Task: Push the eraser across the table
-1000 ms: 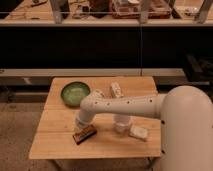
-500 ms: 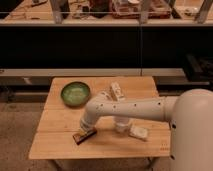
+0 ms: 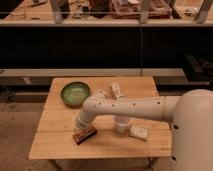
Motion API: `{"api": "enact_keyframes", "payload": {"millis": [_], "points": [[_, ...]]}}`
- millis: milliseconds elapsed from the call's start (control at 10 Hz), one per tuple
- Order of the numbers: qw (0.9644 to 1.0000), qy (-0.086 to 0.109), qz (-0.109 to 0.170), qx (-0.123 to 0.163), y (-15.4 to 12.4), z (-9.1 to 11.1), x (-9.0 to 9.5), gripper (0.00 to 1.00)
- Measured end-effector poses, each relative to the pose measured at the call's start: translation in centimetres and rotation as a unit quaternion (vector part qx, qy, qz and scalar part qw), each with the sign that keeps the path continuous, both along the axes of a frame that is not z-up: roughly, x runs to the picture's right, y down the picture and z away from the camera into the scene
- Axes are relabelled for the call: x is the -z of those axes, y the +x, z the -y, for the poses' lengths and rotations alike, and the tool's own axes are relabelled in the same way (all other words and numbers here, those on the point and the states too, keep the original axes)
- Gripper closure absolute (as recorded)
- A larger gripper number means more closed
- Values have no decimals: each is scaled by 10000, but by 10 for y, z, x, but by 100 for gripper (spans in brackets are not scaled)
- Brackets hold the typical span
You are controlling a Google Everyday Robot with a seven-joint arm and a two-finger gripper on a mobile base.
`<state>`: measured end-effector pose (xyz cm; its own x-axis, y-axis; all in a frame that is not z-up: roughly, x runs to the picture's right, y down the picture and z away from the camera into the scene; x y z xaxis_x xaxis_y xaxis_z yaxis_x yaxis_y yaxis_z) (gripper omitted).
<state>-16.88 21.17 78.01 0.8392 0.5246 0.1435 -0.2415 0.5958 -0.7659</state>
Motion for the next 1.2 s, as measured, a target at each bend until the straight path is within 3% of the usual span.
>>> {"api": "enact_keyframes", "payload": {"millis": [500,1200], "points": [[9982,-98,525,271,-49,-19,1,91],[9971,-189,596,434,-47,-32,-16,91]]}}
